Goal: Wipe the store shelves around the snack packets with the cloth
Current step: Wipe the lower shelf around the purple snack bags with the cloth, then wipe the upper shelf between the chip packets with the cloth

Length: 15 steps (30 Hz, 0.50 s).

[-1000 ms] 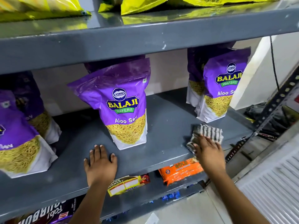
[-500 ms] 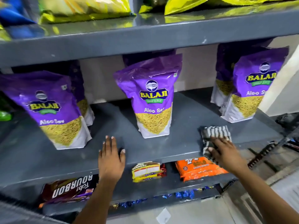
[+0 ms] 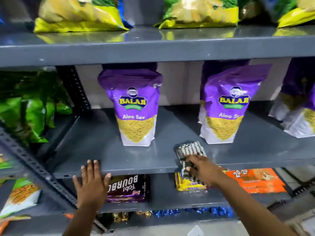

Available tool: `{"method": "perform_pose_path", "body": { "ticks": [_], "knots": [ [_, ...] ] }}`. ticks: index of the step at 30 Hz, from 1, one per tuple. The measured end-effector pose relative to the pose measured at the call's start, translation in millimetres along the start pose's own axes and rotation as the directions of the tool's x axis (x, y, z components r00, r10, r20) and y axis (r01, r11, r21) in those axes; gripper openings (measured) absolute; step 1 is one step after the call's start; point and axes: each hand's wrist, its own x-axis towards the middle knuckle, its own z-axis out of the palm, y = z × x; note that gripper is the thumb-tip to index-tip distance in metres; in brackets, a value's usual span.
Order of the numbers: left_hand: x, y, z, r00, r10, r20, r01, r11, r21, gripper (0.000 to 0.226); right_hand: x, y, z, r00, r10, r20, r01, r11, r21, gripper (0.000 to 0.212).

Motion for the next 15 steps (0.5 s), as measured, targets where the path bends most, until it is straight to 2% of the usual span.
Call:
{"method": "perform_pose_path", "body": {
  "ticks": [5, 8, 9, 13, 15],
  "knots": [
    [3, -7, 2, 0.996, 0.083, 0.028, -0.08, 0.992, -0.093, 0.098, 26, -92, 34, 0.996, -0.076, 0.056, 0.077, 0.997, -0.02, 0.034],
    [6, -10, 4, 0.996, 0.094, 0.009, -0.092, 0.99, -0.105, 0.07, 31, -132, 49, 0.985, -0.152, 0.085, 0.156, 0.987, -0.042, 0.042],
    [6, -10, 7, 0.994, 0.106, 0.003, -0.105, 0.987, -0.119, 0.069, 29, -139, 51, 0.981, -0.167, 0.102, 0.171, 0.985, -0.031, 0.044],
    [8, -17, 11, 0.985, 0.157, -0.077, -0.165, 0.979, -0.118, 0.074, 17, -148, 53, 0.939, -0.231, 0.253, 0.208, 0.971, 0.116, 0.036],
    [9, -24, 12, 0.979, 0.171, -0.109, -0.176, 0.984, -0.034, 0.085, -5, -147, 56, 0.894, -0.237, 0.381, 0.195, 0.97, 0.144, 0.032]
  ]
}}
